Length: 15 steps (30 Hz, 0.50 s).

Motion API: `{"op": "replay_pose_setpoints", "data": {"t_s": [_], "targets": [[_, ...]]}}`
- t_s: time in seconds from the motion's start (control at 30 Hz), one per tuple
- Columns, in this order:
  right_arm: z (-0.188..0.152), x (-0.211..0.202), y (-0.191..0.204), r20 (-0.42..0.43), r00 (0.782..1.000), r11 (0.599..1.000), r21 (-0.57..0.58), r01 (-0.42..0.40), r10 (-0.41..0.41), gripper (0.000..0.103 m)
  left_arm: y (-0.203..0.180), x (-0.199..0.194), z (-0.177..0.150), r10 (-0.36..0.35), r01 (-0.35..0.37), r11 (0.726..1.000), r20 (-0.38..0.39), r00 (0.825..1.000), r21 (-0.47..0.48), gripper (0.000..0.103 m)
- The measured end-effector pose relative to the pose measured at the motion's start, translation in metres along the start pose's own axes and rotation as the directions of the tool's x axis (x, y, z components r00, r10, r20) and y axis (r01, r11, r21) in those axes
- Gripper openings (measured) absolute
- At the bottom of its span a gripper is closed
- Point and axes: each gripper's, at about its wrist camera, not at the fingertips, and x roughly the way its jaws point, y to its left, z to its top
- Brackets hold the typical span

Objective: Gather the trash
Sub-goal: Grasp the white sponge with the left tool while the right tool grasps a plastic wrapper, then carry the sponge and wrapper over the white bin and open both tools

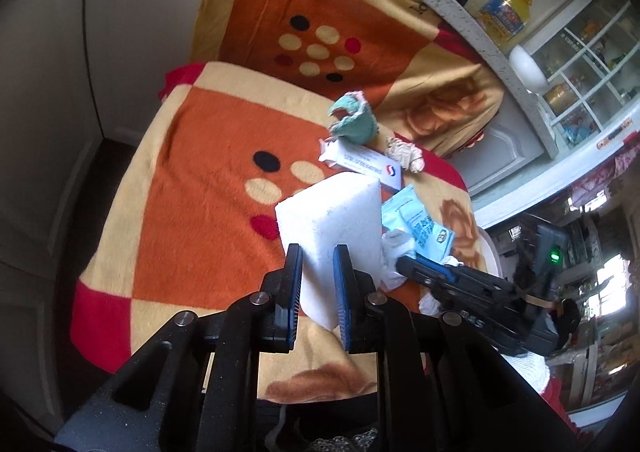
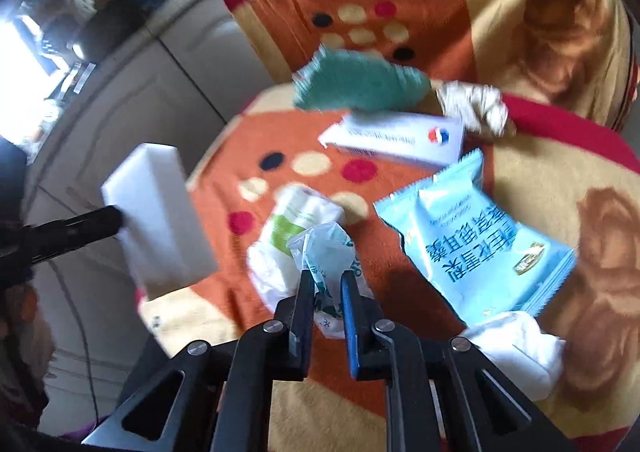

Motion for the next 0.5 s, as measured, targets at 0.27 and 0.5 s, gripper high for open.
{"op": "replay_pose_setpoints", "data": {"t_s": [0.27,0.5], "targets": [[-0.004,-0.080,-0.021,0.145,0.989,0.999,0.038,-0.011,0.006,0.008,-0.056,0.007,0.013,-0.046,0.046,0.994,0.006,0.999,0.102,0.013],[-0.021,-0.140,-0.067,0.243,0.965,0.988,0.139,0.071,-0.103,0.008,-0.136,0.037,0.022,-0.126,0.130,0.963,-0.030,0.992,0.235,0.013]]}}
